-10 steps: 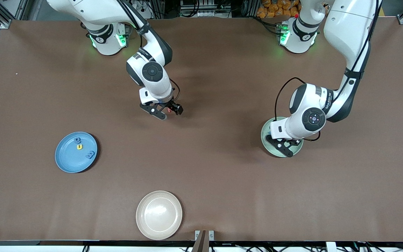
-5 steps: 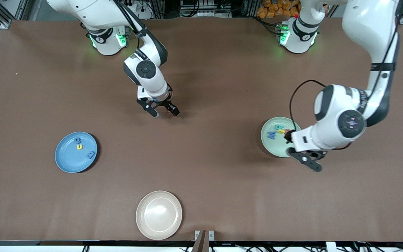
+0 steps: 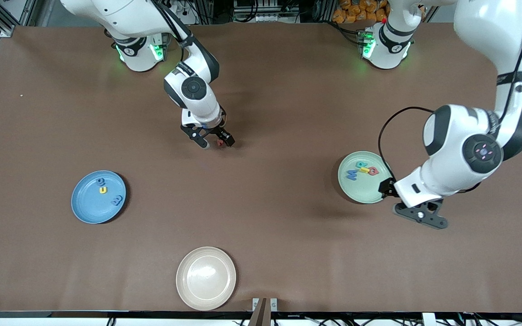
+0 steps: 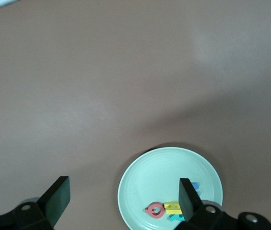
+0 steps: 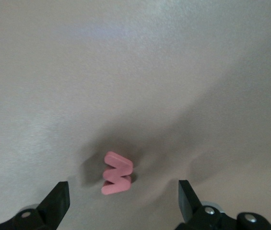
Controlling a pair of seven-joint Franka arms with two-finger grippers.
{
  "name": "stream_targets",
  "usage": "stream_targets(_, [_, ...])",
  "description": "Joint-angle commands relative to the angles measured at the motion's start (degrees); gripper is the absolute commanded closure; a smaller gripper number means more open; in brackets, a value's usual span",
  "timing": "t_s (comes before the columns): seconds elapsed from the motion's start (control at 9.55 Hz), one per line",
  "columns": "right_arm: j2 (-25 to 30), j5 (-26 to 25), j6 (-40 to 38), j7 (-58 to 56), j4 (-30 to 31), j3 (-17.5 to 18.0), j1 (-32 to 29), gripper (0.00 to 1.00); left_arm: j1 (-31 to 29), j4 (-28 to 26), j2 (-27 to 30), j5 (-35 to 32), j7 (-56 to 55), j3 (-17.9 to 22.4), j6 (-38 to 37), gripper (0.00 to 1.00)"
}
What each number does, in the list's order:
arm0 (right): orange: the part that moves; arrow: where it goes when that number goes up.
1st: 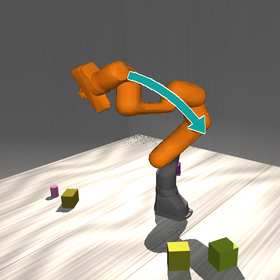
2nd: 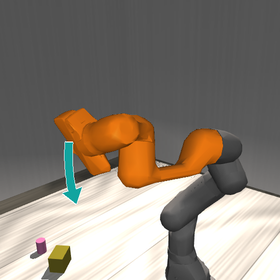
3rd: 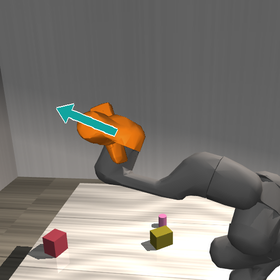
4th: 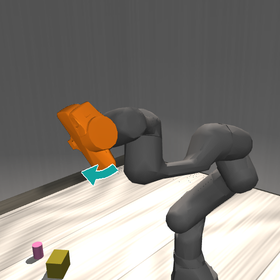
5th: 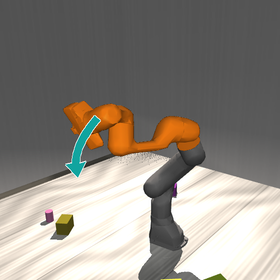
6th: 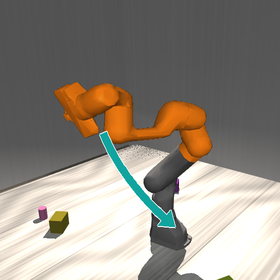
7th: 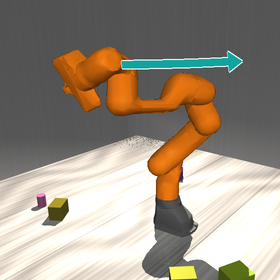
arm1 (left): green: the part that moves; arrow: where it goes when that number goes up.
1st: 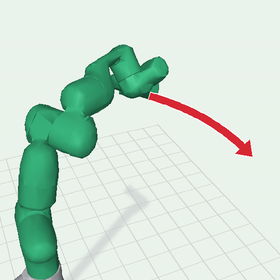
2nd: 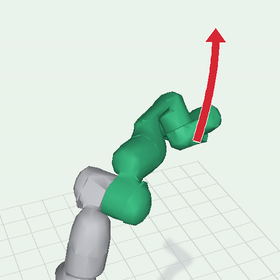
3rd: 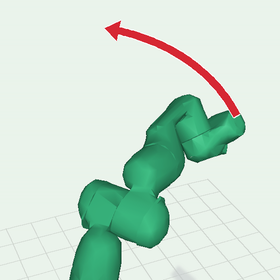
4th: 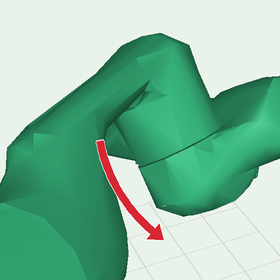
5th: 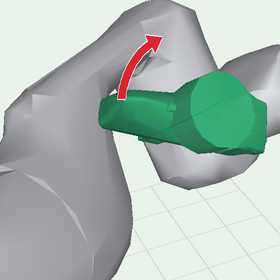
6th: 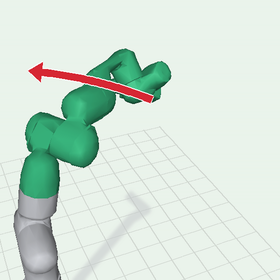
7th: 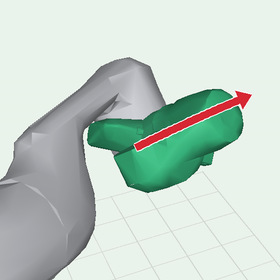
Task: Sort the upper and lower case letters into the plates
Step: 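Carry the w to the blue plate while the left arm returns to rest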
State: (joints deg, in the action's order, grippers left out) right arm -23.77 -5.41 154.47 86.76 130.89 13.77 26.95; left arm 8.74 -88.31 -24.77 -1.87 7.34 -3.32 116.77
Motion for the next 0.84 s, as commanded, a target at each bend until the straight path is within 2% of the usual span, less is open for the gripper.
stream_targets(0.0, [-0.84, 0.22, 0.92, 1.04, 0.07, -0.14, 0.65, 0.00, -2.74, -0.81, 9.44, -1.04, -1.89, 0.24, -9.85, 0.00])
stream_targets(0.21, [-1.45, 0.13, 1.44, 1.04, 0.07, -0.14, 0.74, 0.01, -5.13, -0.98, 14.81, 1.24, -1.97, 0.50, -15.85, 0.00])
stream_targets(0.31, [-1.71, 0.05, 1.97, 1.04, 0.07, -0.14, 0.74, 0.64, -7.05, -1.77, 17.27, 4.04, -2.84, 0.68, -16.48, 0.00])
stream_targets(0.42, [-1.72, 0.04, 2.76, 1.04, 0.07, -0.32, 0.65, 1.00, -7.07, -1.78, 18.60, 3.98, -3.72, 0.68, -18.58, 0.00])
stream_targets(0.73, [-1.46, 0.04, 3.20, 0.96, 0.07, -0.67, 0.39, 1.00, -7.25, -1.34, 20.72, 5.03, -8.47, 0.33, -22.11, 0.00])
